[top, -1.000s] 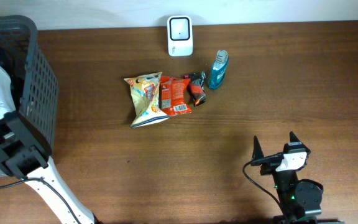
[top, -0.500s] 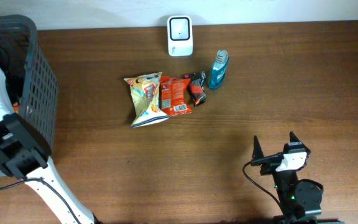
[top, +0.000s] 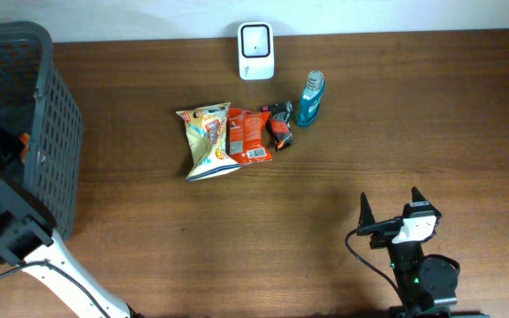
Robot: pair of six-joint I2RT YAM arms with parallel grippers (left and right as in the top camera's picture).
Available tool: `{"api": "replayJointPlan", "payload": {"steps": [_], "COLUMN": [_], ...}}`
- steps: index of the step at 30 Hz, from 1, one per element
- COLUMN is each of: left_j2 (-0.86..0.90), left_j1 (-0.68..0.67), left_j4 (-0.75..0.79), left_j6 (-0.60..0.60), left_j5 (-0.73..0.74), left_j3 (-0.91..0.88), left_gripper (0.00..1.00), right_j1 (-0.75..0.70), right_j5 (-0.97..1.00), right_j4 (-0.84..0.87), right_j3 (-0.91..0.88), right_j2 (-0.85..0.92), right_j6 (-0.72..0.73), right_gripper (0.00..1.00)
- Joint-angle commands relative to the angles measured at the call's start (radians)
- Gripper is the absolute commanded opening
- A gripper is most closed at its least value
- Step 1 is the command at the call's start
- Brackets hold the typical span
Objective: Scan the item barcode
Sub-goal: 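Return the left gripper to the basket and grasp the small orange box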
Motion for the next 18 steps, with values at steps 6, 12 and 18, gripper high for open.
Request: {"api": "replayJointPlan", "payload": {"steps": [6, 12, 18], "left_j2": [0.019, 0.015, -0.058], "left_j1": [-0.005, 0.002, 0.021], "left_j4": [0.070, 0.053, 0.056], "left_j6": [0.112, 0.132, 0.131], "left_j5": [0.210, 0.208, 0.257], "left_j3": [-0.026, -0.024, -0.024], "left_gripper": [0.63, 0.65, 0.66], "right_j1": [-0.007, -0.007, -0.007], "right_j5": [0.005, 0.005, 0.005], "right_j4": [-0.004, -0.004, -0.004], "right_j3": [-0.007, -0.007, -0.007], "right_j2": [-0.006, -0.006, -0.006], "right_j6": [-0.003, -0.003, -0.003], "right_gripper": [0.98, 0.98, 0.98]}}
